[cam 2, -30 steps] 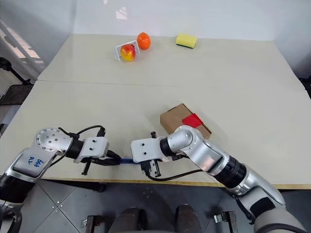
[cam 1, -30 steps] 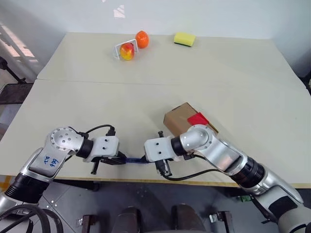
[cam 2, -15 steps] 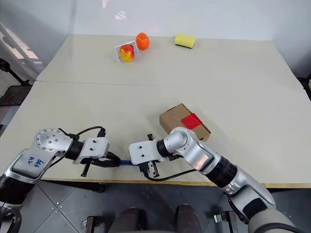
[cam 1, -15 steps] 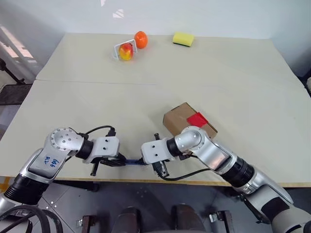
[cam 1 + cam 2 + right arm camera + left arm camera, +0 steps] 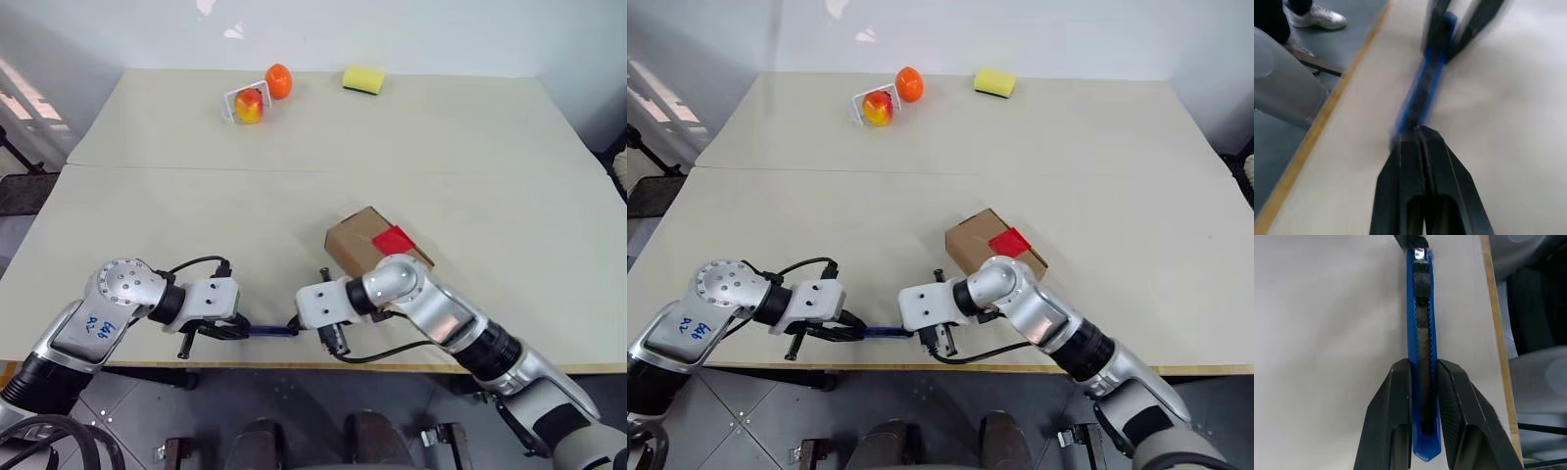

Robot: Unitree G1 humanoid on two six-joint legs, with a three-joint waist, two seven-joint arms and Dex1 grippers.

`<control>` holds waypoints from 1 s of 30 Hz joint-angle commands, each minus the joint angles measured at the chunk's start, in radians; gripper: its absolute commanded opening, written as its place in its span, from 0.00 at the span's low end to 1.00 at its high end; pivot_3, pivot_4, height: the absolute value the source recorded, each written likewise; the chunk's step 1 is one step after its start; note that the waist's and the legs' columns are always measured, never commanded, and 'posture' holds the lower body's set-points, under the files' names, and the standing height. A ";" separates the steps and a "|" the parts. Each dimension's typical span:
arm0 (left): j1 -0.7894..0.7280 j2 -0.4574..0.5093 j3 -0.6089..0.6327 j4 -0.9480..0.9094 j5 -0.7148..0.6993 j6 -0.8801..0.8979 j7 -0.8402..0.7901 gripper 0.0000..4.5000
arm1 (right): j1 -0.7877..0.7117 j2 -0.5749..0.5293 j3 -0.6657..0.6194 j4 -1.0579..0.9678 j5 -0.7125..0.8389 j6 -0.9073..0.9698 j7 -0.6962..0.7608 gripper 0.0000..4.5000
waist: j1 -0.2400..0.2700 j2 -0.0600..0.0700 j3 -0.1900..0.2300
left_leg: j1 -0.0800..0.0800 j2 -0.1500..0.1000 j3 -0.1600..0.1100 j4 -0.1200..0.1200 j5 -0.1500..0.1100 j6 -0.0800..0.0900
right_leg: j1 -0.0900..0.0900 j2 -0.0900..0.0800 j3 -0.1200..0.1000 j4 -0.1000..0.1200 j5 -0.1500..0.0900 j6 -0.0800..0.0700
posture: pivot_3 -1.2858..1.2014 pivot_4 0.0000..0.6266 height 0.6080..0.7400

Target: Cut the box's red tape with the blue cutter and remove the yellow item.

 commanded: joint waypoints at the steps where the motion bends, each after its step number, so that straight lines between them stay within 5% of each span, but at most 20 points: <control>1: 0.025 0.016 -0.036 0.006 0.011 0.010 -0.033 0.09 | 0.017 -0.002 -0.020 -0.013 -0.006 -0.006 0.004 0.01 | -0.002 0.000 0.000 | 0.000 0.000 0.000 0.000 0.000 0.000 | 0.000 0.000 0.000 0.000 0.000 0.000 | 0.52 0.24 1.00; 16: 0.013 0.008 -0.044 -0.010 0.024 0.069 -0.008 0.09 | 0.016 0.045 -0.051 -0.111 0.029 0.048 0.013 0.01 | -0.002 0.000 0.000 | 0.002 0.000 0.000 0.000 0.000 0.000 | 0.002 0.000 0.000 -0.001 0.000 0.000 | 0.52 0.24 1.00; 30: 0.012 0.004 -0.047 -0.045 0.019 0.112 0.000 0.09 | 0.040 0.073 0.018 0.001 -0.043 -0.041 0.010 0.01 | -0.001 0.000 0.000 | 0.003 0.000 0.000 0.000 0.000 0.000 | 0.004 0.000 0.001 -0.002 0.000 0.000 | 0.52 0.24 1.00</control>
